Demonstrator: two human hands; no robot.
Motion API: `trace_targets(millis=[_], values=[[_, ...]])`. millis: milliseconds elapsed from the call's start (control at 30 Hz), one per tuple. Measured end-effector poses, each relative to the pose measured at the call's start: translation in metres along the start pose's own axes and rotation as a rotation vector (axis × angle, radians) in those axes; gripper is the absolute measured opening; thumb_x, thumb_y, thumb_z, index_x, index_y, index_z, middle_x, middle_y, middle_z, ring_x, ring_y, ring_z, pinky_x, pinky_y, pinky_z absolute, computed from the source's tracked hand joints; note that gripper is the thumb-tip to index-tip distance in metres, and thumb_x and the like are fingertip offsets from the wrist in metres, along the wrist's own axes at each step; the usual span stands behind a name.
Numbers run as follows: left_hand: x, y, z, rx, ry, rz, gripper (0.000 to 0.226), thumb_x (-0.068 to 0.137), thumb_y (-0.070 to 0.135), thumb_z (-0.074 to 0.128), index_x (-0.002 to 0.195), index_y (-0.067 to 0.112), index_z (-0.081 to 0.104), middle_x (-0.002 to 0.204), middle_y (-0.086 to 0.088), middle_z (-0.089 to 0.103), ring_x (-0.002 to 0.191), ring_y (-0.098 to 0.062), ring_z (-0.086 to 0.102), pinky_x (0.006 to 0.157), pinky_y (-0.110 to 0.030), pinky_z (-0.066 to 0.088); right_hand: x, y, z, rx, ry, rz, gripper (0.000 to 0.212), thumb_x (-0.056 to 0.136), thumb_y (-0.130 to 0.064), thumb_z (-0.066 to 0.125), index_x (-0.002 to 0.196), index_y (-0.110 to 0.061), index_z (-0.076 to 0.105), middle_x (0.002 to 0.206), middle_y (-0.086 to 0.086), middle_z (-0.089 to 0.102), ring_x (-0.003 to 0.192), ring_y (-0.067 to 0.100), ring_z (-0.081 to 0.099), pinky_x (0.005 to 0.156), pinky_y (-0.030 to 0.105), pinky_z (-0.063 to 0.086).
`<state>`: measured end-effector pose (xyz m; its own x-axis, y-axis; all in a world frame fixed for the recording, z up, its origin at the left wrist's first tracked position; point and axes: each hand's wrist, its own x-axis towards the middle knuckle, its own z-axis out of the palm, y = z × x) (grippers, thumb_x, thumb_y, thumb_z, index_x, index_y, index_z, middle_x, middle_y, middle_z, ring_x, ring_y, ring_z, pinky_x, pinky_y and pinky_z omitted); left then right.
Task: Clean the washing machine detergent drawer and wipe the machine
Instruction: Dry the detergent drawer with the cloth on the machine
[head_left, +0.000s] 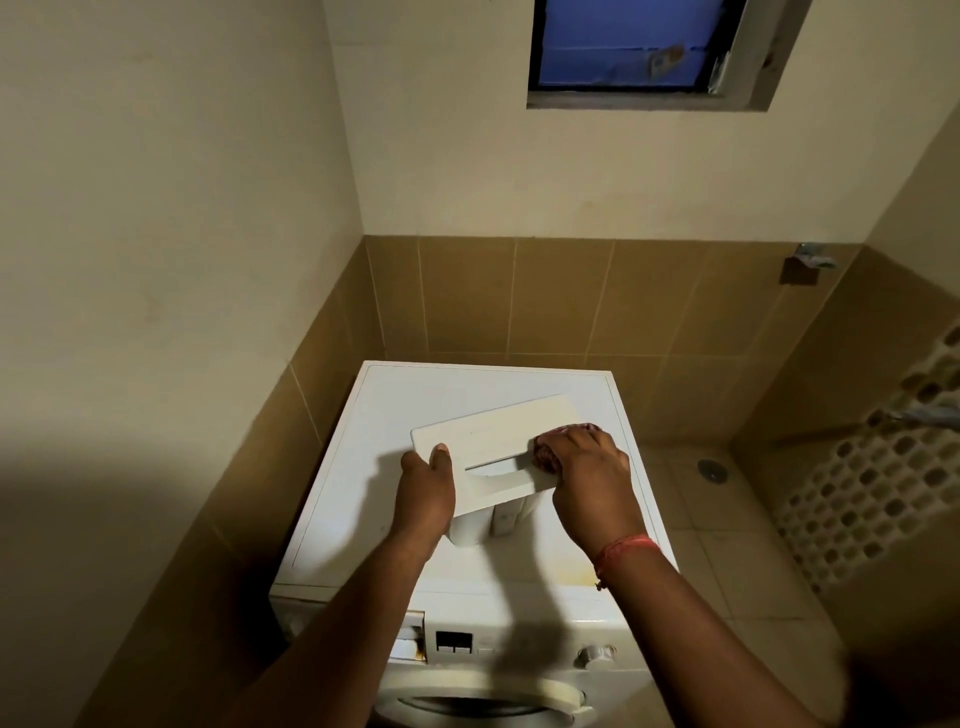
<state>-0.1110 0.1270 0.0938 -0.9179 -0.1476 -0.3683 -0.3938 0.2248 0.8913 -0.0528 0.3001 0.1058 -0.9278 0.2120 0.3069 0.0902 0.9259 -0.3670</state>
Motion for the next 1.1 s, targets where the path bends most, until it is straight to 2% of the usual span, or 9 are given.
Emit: trace_targets(millis=[300, 400, 467, 533, 600, 700, 800, 933, 1100], values=[[0.005, -0.002, 0.001, 0.046, 0.02, 0.027, 0.044, 0.1, 0.045, 0.039, 0.124, 0.008, 0.039, 0.108, -0.007, 0.052, 0.094, -0.03, 0.053, 0.089, -0.053, 0.052, 0.021, 0.003, 0.008, 0.035, 0.108, 0.144, 0.049, 0.068, 0.005, 0.049, 0.105, -0.021, 0.065, 0.105, 0.0, 0.061, 0.103, 0.029, 0.053, 0.079, 0.037, 0.042], [0.005, -0.001, 0.002, 0.075, 0.04, 0.044, 0.044, 0.1, 0.044, 0.04, 0.123, 0.006, 0.04, 0.113, -0.013, 0.057, 0.096, -0.033, 0.056, 0.087, -0.052, 0.053, 0.026, -0.021, 0.02, 0.064, -0.041, -0.183, 0.042, 0.085, -0.004, 0.053, 0.124, -0.015, 0.064, 0.126, 0.004, 0.062, 0.122, 0.026, 0.053, 0.106, 0.036, 0.039], [0.005, 0.0, 0.001, 0.088, 0.042, 0.054, 0.043, 0.1, 0.043, 0.04, 0.12, 0.005, 0.041, 0.118, -0.017, 0.059, 0.097, -0.034, 0.058, 0.086, -0.049, 0.054, 0.033, -0.021, 0.022, 0.043, -0.114, -0.352, 0.047, 0.08, -0.011, 0.069, 0.126, -0.021, 0.063, 0.132, -0.001, 0.061, 0.123, 0.02, 0.054, 0.107, 0.023, 0.034], [0.004, 0.0, 0.001, 0.117, 0.029, 0.067, 0.042, 0.101, 0.044, 0.039, 0.117, 0.005, 0.041, 0.118, -0.017, 0.059, 0.098, -0.033, 0.057, 0.085, -0.045, 0.053, 0.051, -0.005, 0.02, 0.01, -0.137, -0.276, 0.046, 0.073, -0.023, 0.076, 0.118, -0.027, 0.063, 0.128, -0.005, 0.061, 0.12, 0.02, 0.055, 0.101, 0.022, 0.04], [0.003, -0.001, 0.001, 0.141, 0.021, 0.086, 0.04, 0.101, 0.043, 0.037, 0.115, 0.005, 0.041, 0.117, -0.016, 0.06, 0.093, -0.03, 0.056, 0.082, -0.041, 0.052, 0.063, 0.015, 0.015, 0.007, -0.112, -0.089, 0.029, 0.083, -0.019, 0.056, 0.111, -0.024, 0.063, 0.125, -0.001, 0.061, 0.119, 0.026, 0.053, 0.098, 0.029, 0.043], [0.003, -0.001, 0.002, 0.156, 0.022, 0.095, 0.04, 0.102, 0.041, 0.037, 0.116, 0.004, 0.041, 0.115, -0.017, 0.061, 0.094, -0.032, 0.058, 0.076, -0.037, 0.049, 0.062, 0.017, 0.019, 0.023, -0.077, -0.009, 0.033, 0.088, -0.01, 0.047, 0.115, -0.019, 0.064, 0.13, 0.004, 0.06, 0.125, 0.029, 0.05, 0.106, 0.032, 0.039], [0.006, 0.0, 0.002, 0.136, 0.026, 0.084, 0.038, 0.102, 0.04, 0.038, 0.113, 0.004, 0.041, 0.113, -0.021, 0.061, 0.097, -0.037, 0.06, 0.077, -0.042, 0.052, 0.048, -0.018, 0.035, 0.093, -0.159, -0.23, 0.048, 0.084, -0.016, 0.071, 0.131, -0.016, 0.061, 0.14, 0.007, 0.056, 0.128, 0.025, 0.051, 0.113, 0.027, 0.032], [0.004, 0.001, -0.001, 0.114, 0.014, 0.086, 0.027, 0.102, 0.035, 0.039, 0.11, 0.009, 0.04, 0.112, -0.019, 0.062, 0.093, -0.035, 0.061, 0.08, -0.05, 0.055, 0.037, -0.056, 0.043, 0.123, -0.163, -0.455, 0.037, 0.09, -0.016, 0.058, 0.127, -0.018, 0.065, 0.131, 0.004, 0.062, 0.12, 0.022, 0.057, 0.105, 0.031, 0.042], [0.003, 0.005, -0.002, 0.149, -0.001, 0.089, 0.035, 0.101, 0.042, 0.037, 0.108, 0.008, 0.039, 0.113, -0.019, 0.06, 0.098, -0.036, 0.059, 0.08, -0.045, 0.052, 0.051, -0.01, 0.024, -0.03, -0.22, -0.191, 0.071, 0.074, -0.036, 0.08, 0.139, -0.026, 0.052, 0.146, 0.0, 0.05, 0.133, 0.023, 0.047, 0.112, 0.034, 0.036]])
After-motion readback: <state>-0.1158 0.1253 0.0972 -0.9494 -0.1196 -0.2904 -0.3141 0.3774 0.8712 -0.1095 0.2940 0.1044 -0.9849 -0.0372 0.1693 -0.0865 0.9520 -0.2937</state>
